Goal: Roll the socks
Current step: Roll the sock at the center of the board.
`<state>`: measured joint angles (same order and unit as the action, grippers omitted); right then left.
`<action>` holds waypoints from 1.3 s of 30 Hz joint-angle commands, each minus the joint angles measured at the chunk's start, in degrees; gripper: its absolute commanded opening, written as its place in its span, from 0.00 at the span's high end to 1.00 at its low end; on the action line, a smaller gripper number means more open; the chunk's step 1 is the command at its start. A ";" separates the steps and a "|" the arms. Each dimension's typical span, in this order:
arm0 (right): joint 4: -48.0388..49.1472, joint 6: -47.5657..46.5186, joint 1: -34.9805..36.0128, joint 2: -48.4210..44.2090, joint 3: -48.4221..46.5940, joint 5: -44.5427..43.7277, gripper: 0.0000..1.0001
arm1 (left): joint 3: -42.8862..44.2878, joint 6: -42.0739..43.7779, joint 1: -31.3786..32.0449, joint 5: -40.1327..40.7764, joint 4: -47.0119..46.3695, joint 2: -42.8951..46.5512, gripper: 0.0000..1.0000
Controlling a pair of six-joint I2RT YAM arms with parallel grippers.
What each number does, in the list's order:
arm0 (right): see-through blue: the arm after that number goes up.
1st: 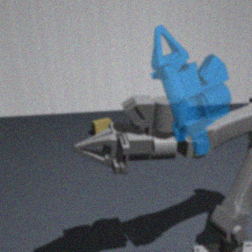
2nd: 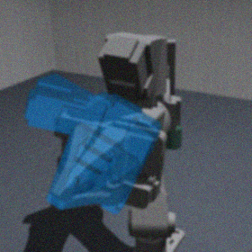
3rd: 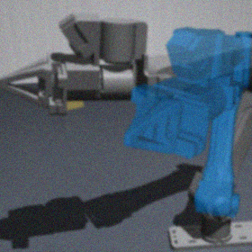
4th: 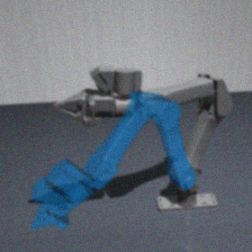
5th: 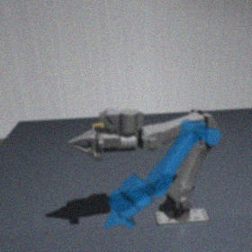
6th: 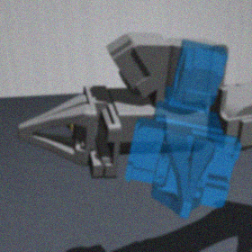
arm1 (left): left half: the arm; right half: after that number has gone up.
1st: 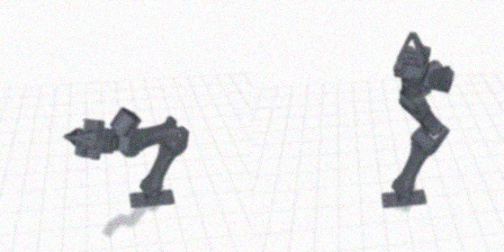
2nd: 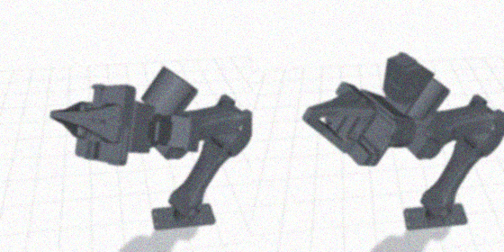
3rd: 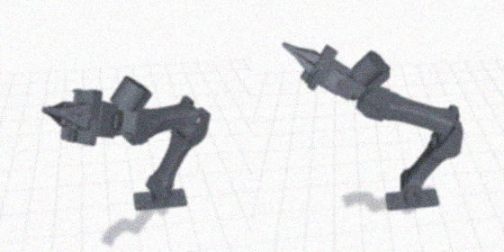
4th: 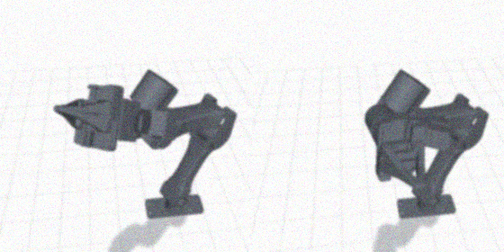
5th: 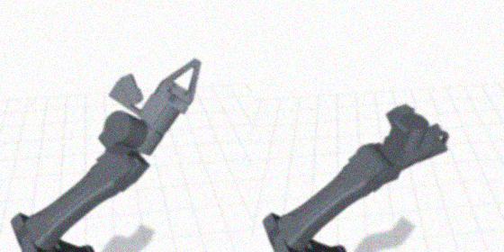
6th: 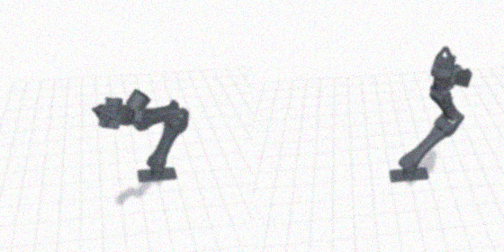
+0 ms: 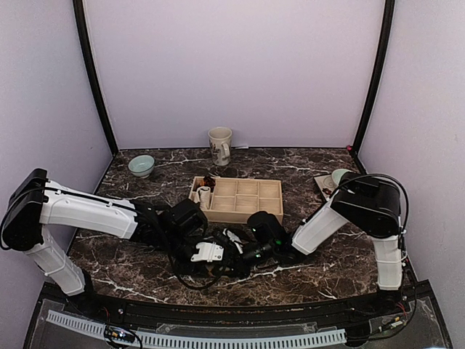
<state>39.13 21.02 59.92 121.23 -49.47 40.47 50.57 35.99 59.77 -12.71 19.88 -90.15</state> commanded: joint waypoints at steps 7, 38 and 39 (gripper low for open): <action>-15.31 3.78 0.57 7.76 5.57 -0.58 1.00 | -4.10 3.03 0.61 6.34 -8.12 -0.05 0.58; -8.76 3.00 -0.68 -1.60 11.53 -10.58 0.60 | -6.37 7.71 3.23 5.61 -8.85 -3.19 1.00; -8.00 2.67 -0.68 -2.74 12.02 -11.67 0.56 | -6.23 7.67 3.19 4.93 -8.24 -3.28 1.00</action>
<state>44.29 22.48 59.99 117.60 -43.53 37.41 44.34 42.92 62.65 -3.97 7.20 -92.05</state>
